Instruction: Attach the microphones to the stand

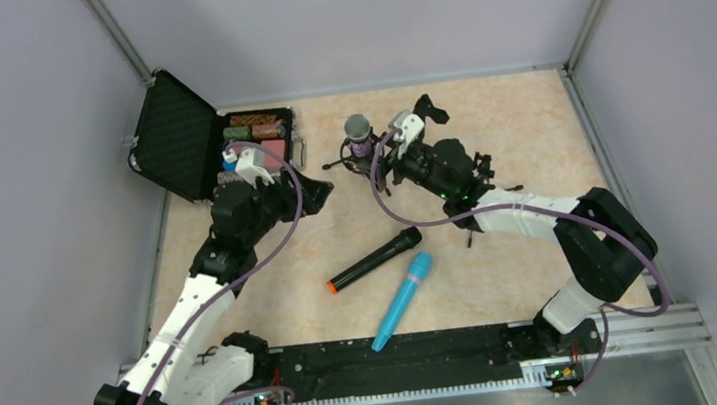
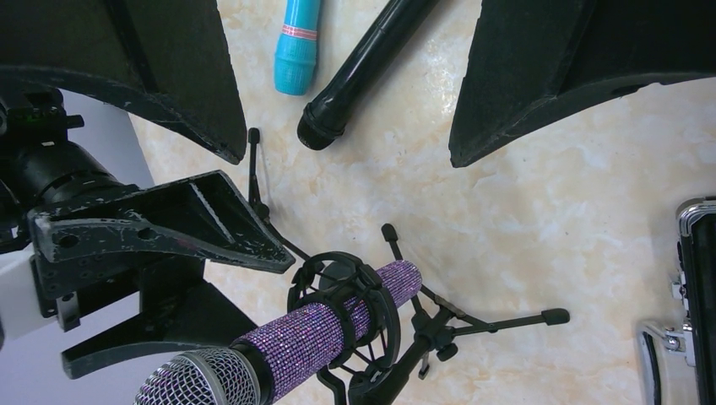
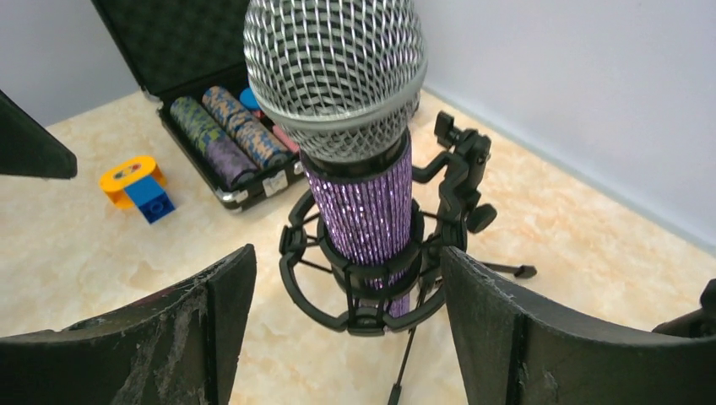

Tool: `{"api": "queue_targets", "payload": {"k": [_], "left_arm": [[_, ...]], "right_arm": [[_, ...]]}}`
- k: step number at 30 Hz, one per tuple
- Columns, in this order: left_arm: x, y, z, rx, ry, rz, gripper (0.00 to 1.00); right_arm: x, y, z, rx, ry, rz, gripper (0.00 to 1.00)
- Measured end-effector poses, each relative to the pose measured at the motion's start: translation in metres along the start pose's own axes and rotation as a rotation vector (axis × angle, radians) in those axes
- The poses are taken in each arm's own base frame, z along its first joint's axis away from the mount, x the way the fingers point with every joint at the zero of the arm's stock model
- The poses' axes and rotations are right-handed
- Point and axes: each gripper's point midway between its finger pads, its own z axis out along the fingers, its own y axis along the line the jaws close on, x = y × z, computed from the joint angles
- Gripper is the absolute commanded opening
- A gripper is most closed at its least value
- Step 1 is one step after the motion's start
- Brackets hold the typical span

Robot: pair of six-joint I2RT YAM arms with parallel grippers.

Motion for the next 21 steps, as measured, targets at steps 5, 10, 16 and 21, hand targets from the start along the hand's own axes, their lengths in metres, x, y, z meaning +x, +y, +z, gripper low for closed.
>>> {"api": "queue_targets", "payload": {"k": [5, 10, 16, 21], "left_arm": [[0.001, -0.001, 0.000, 0.005, 0.005, 0.000, 0.94], [0.002, -0.001, 0.000, 0.006, 0.008, 0.000, 0.94], [0.002, -0.001, 0.000, 0.006, 0.010, 0.000, 0.94], [0.006, 0.001, 0.003, 0.003, 0.026, -0.004, 0.94]], "right_arm": [[0.016, -0.007, -0.006, -0.013, 0.063, 0.054, 0.65], [0.027, -0.023, -0.015, -0.006, 0.098, 0.106, 0.55], [0.029, -0.032, -0.021, 0.022, 0.122, 0.131, 0.43], [0.035, -0.044, -0.023, 0.095, 0.160, 0.135, 0.28]]}}
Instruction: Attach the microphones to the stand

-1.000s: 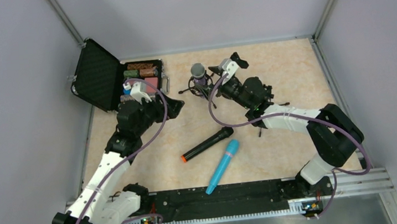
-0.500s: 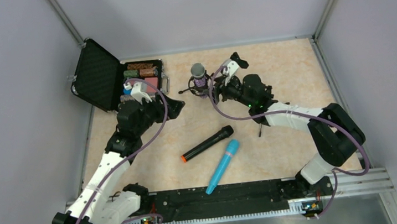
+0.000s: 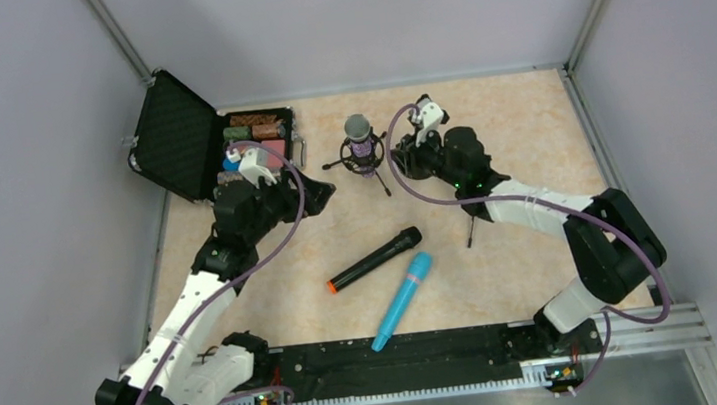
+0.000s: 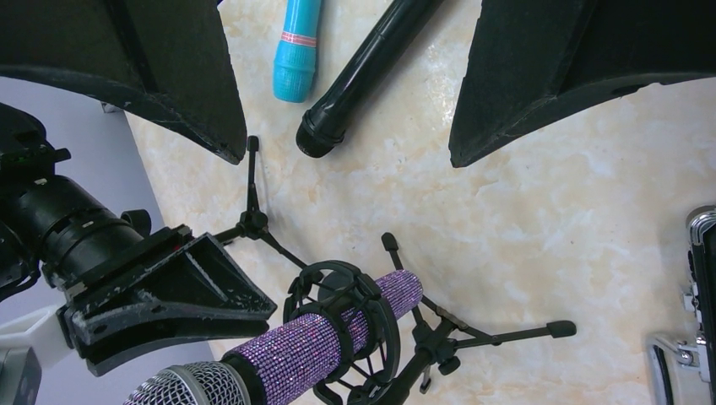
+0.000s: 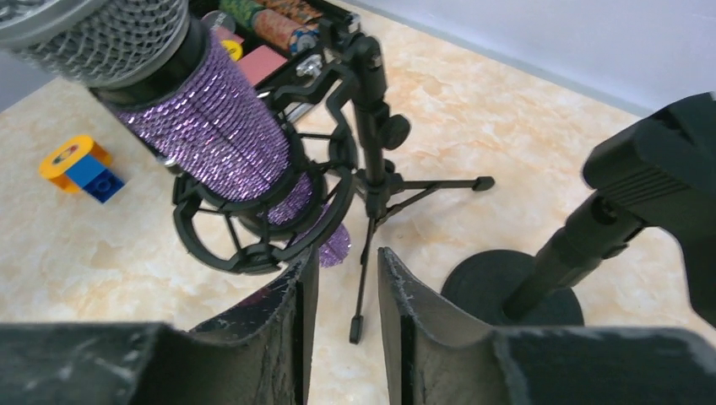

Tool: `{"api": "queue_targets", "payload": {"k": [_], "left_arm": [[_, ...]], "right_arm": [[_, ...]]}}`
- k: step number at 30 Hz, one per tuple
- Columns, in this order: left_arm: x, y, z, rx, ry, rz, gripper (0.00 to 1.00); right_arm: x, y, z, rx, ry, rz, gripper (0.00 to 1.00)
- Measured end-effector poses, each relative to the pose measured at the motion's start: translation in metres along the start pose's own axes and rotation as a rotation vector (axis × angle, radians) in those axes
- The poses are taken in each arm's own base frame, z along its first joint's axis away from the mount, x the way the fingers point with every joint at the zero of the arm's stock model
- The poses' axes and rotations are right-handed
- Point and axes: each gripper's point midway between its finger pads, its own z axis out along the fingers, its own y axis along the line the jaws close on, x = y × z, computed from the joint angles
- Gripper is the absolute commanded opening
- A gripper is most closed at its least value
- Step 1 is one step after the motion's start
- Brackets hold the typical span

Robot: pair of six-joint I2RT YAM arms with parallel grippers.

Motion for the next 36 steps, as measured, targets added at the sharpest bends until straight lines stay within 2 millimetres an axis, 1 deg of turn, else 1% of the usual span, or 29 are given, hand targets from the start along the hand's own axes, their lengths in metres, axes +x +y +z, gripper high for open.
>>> {"api": "queue_targets", "payload": {"k": [2, 8, 11, 12, 16, 18, 24, 29, 33, 36], "left_arm": [[0.001, 0.001, 0.001, -0.002, 0.003, -0.001, 0.94], [0.001, 0.001, 0.001, 0.000, 0.007, -0.001, 0.94], [0.001, 0.001, 0.001, 0.000, 0.007, -0.001, 0.94], [0.001, 0.001, 0.001, 0.000, 0.007, -0.001, 0.94], [0.001, 0.001, 0.001, 0.000, 0.007, -0.001, 0.94], [0.001, 0.001, 0.001, 0.000, 0.007, -0.001, 0.94], [0.003, 0.002, 0.001, -0.007, 0.012, -0.001, 0.94], [0.006, 0.006, -0.001, -0.024, 0.024, -0.001, 0.94], [0.005, 0.005, -0.004, -0.027, 0.017, 0.004, 0.94], [0.004, 0.006, -0.005, -0.033, 0.014, 0.011, 0.94]], "right_arm": [[-0.002, -0.006, 0.001, 0.035, 0.008, 0.002, 0.26], [-0.023, -0.021, 0.009, 0.116, -0.025, -0.001, 0.14], [-0.025, -0.026, 0.014, 0.143, -0.026, -0.002, 0.02], [-0.024, -0.028, 0.017, 0.151, -0.019, -0.006, 0.00], [-0.019, -0.032, 0.029, 0.196, 0.023, -0.035, 0.00], [-0.014, -0.028, 0.034, 0.201, 0.041, -0.059, 0.00], [0.002, -0.003, 0.048, 0.164, 0.099, -0.103, 0.00], [-0.001, 0.008, 0.053, 0.130, 0.092, -0.084, 0.00], [-0.007, 0.014, 0.059, 0.109, 0.075, -0.054, 0.00], [-0.008, 0.018, 0.065, 0.090, 0.072, -0.034, 0.00]]}}
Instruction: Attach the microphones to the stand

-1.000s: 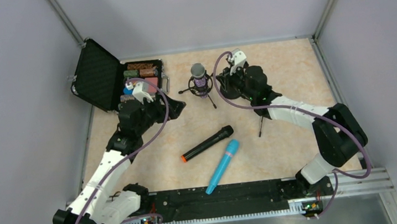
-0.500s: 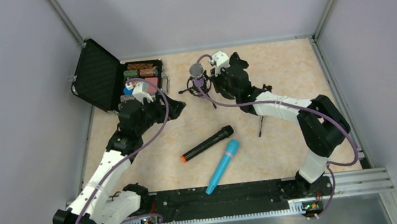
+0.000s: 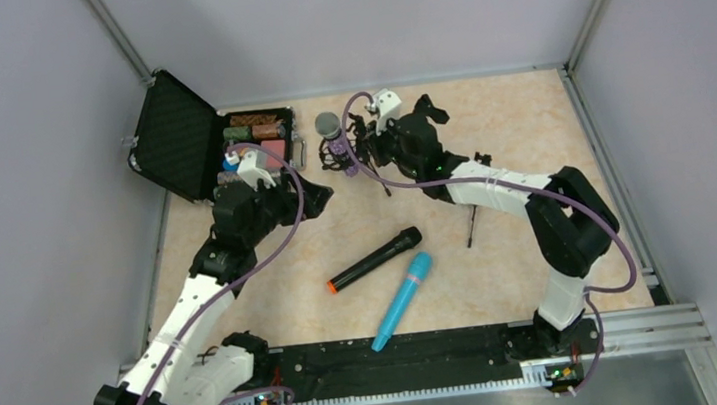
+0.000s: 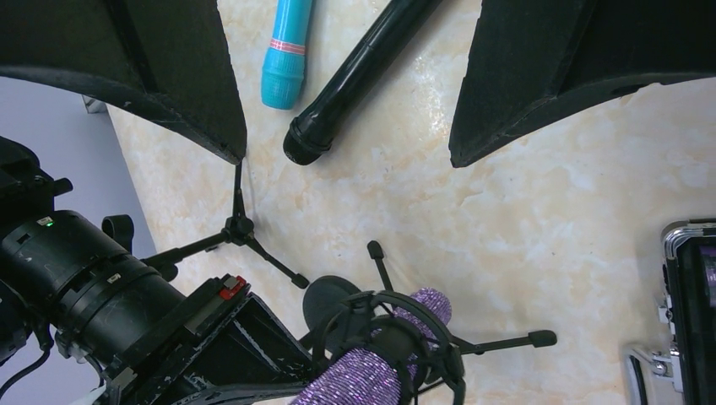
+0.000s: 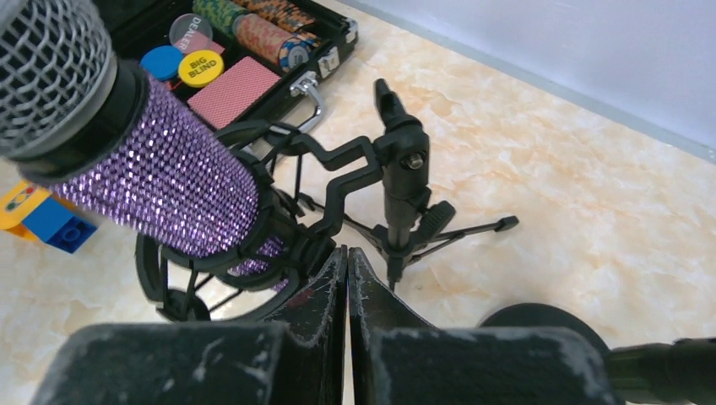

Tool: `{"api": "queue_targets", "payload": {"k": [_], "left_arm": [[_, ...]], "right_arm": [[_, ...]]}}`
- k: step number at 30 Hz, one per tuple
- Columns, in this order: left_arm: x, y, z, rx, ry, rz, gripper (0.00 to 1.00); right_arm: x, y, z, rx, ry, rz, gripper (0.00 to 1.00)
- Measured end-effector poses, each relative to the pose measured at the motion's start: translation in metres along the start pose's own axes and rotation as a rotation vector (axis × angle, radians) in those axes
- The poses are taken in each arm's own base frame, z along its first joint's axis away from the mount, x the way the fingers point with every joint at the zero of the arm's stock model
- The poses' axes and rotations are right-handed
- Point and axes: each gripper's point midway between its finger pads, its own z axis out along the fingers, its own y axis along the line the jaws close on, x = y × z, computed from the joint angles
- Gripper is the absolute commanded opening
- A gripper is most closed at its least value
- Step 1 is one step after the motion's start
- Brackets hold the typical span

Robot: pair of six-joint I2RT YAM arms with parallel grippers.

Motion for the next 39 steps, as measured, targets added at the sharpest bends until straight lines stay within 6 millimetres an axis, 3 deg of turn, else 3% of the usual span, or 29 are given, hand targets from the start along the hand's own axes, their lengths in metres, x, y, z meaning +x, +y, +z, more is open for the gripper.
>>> {"api": "queue_targets", "payload": {"k": [18, 21, 24, 29, 33, 39], "left_arm": [[0.000, 0.002, -0.001, -0.011, 0.002, 0.010, 0.94], [0.001, 0.003, -0.001, -0.014, 0.002, 0.010, 0.94], [0.001, 0.003, -0.001, -0.015, 0.003, 0.009, 0.94], [-0.001, 0.001, -0.003, -0.011, -0.003, 0.011, 0.94], [-0.002, 0.000, -0.005, -0.008, -0.008, 0.012, 0.94], [-0.001, 0.000, -0.005, -0.009, -0.007, 0.012, 0.94]], "right_arm": [[0.004, 0.059, 0.012, -0.132, 0.022, 0.030, 0.02], [0.004, 0.065, 0.011, -0.147, 0.022, 0.028, 0.15], [0.002, 0.068, 0.009, -0.166, 0.019, 0.015, 0.44], [-0.016, 0.069, -0.011, -0.206, -0.021, -0.045, 0.71], [-0.045, 0.063, -0.025, -0.251, -0.085, -0.079, 0.81], [-0.068, 0.026, -0.021, -0.292, -0.080, -0.121, 0.86]]}}
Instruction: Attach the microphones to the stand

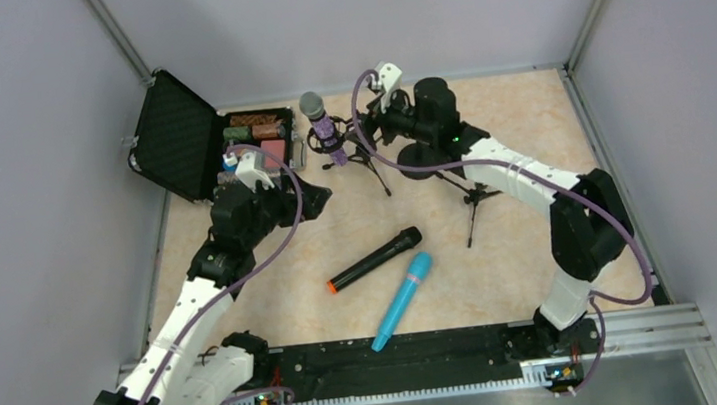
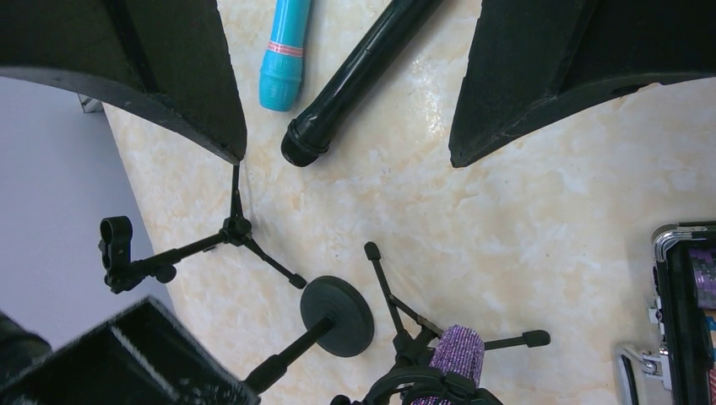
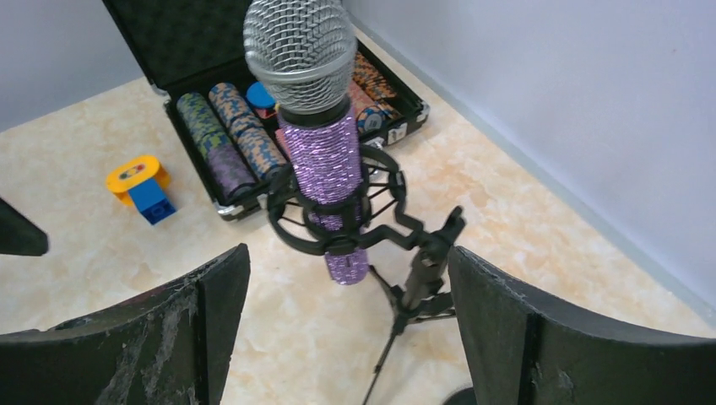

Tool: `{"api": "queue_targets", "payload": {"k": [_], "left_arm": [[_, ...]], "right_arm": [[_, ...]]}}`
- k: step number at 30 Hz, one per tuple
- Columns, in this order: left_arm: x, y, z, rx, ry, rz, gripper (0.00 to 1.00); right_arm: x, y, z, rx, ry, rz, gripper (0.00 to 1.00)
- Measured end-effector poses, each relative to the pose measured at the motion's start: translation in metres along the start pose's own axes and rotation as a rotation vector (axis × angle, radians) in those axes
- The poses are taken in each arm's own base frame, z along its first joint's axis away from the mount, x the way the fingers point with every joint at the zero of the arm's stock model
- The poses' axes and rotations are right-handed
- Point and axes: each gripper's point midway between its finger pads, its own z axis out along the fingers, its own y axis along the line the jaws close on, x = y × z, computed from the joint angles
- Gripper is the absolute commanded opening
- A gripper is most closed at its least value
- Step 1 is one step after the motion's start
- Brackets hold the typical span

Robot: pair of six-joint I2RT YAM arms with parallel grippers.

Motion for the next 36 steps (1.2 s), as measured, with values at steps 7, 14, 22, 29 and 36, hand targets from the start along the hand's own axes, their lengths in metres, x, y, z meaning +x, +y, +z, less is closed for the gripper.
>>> {"api": "queue_targets", "payload": {"k": [7, 14, 22, 29, 36], "left_arm": [[0.000, 0.000, -0.002, -0.001, -0.002, 0.002, 0.94], [0.001, 0.001, -0.003, -0.008, 0.002, 0.007, 0.94], [0.001, 0.003, -0.003, -0.012, 0.005, 0.018, 0.94], [0.004, 0.005, 0.000, -0.017, 0.015, 0.018, 0.94], [0.007, 0.007, 0.003, -0.023, 0.028, 0.014, 0.94]], "right_arm": [[0.006, -0.018, 0.013, -0.059, 0.067, -0.098, 0.92], [0.040, -0.027, 0.032, -0.110, 0.210, -0.189, 0.94], [0.080, -0.038, 0.033, -0.084, 0.327, -0.216, 0.95], [0.085, -0.048, 0.042, -0.022, 0.322, -0.186, 0.96], [0.074, -0.056, 0.058, 0.002, 0.272, -0.175, 0.95]]}}
